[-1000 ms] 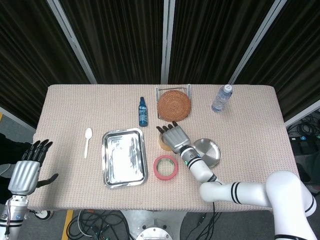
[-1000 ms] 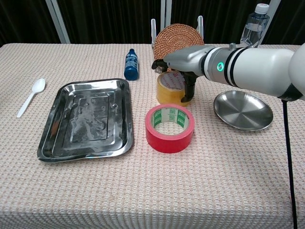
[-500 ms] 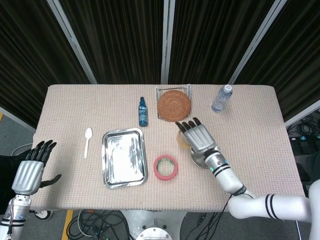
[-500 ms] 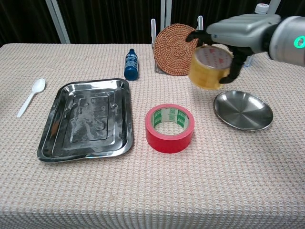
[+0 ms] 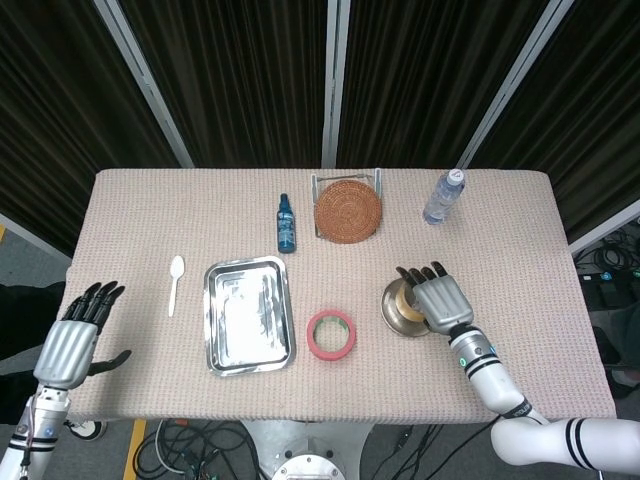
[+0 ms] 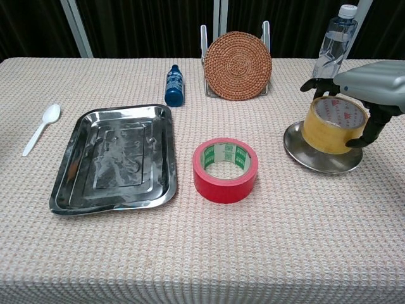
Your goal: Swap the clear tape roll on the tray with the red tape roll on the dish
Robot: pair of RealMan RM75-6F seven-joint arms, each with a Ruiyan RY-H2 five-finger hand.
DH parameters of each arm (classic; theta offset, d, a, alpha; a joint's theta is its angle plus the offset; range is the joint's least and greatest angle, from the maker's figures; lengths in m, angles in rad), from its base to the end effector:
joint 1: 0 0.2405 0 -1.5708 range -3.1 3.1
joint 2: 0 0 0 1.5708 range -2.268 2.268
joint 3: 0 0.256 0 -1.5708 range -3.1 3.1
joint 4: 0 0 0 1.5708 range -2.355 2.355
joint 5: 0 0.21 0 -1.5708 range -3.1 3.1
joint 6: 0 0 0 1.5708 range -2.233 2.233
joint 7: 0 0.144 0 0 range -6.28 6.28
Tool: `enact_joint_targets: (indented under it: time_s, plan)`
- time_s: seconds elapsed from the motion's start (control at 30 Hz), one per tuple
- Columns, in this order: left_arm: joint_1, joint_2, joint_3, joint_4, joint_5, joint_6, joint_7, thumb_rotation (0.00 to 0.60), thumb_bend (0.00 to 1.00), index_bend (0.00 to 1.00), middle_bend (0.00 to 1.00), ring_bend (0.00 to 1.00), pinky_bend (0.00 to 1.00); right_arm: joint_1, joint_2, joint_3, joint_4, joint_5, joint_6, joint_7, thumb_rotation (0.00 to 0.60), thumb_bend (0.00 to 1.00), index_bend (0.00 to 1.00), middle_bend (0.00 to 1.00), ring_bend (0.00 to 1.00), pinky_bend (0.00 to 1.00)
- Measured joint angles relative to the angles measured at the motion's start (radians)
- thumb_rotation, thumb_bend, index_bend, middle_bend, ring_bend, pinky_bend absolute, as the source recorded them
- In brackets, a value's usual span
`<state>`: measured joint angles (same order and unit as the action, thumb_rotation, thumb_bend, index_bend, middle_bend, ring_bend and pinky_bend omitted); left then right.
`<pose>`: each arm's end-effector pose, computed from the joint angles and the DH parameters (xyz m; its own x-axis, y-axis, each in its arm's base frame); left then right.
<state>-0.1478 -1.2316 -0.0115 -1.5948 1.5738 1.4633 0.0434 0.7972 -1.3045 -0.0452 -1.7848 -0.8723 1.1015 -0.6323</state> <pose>-0.2855 0.1899 0.1128 0.3601 0.0431 0.9319 0.9251 -0.1453 -0.3508 -0.1800 -0.3064 0.0334 0.6683 -0.3071 0.6776 -0.7424 -0.3336 0.5810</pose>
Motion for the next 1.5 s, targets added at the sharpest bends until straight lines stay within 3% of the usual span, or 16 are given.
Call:
enact_joint_targets:
  time_s: [0.2, 0.27, 0.37, 0.7, 0.97, 1.23, 1.5]
  plan:
    - [-0.004, -0.004, 0.000, 0.003, 0.000, -0.007, 0.001, 0.600, 0.11, 0.07, 0.06, 0.00, 0.16, -0.012, -0.010, 0.006, 0.035, 0.015, -0.052, 0.026, 0.600, 0.16, 0.00, 0.19, 0.07, 0.11]
    - [-0.005, -0.004, 0.000, 0.003, 0.000, -0.008, 0.004, 0.600, 0.11, 0.07, 0.06, 0.00, 0.16, -0.014, -0.011, 0.007, 0.040, 0.016, -0.070, 0.031, 0.600, 0.11, 0.00, 0.09, 0.01, 0.06]
    - [-0.006, -0.004, -0.001, 0.004, -0.003, -0.010, 0.010, 0.600, 0.11, 0.07, 0.06, 0.00, 0.16, -0.019, -0.011, 0.012, 0.041, 0.004, -0.078, 0.045, 0.600, 0.01, 0.00, 0.00, 0.00, 0.00]
    - [-0.027, -0.008, 0.013, -0.006, 0.029, -0.036, 0.003, 0.600, 0.11, 0.07, 0.06, 0.00, 0.16, -0.088, 0.028, 0.028, 0.010, -0.151, 0.001, 0.144, 0.600, 0.00, 0.00, 0.00, 0.00, 0.00]
    - [-0.139, -0.009, 0.006, -0.074, 0.120, -0.136, 0.034, 0.600, 0.11, 0.07, 0.05, 0.00, 0.16, -0.198, 0.149, 0.056, -0.043, -0.275, 0.185, 0.286, 0.600, 0.00, 0.00, 0.00, 0.00, 0.00]
    - [-0.317, -0.069, -0.030, -0.165, 0.168, -0.352, 0.084, 0.600, 0.11, 0.07, 0.05, 0.00, 0.16, -0.325, 0.244, 0.092, 0.011, -0.333, 0.263, 0.572, 0.600, 0.00, 0.00, 0.00, 0.00, 0.00]
    - [-0.495, -0.191, -0.087, -0.167, 0.138, -0.546, 0.129, 0.600, 0.11, 0.07, 0.05, 0.00, 0.16, -0.403, 0.267, 0.111, 0.123, -0.345, 0.242, 0.790, 0.600, 0.00, 0.00, 0.00, 0.00, 0.00]
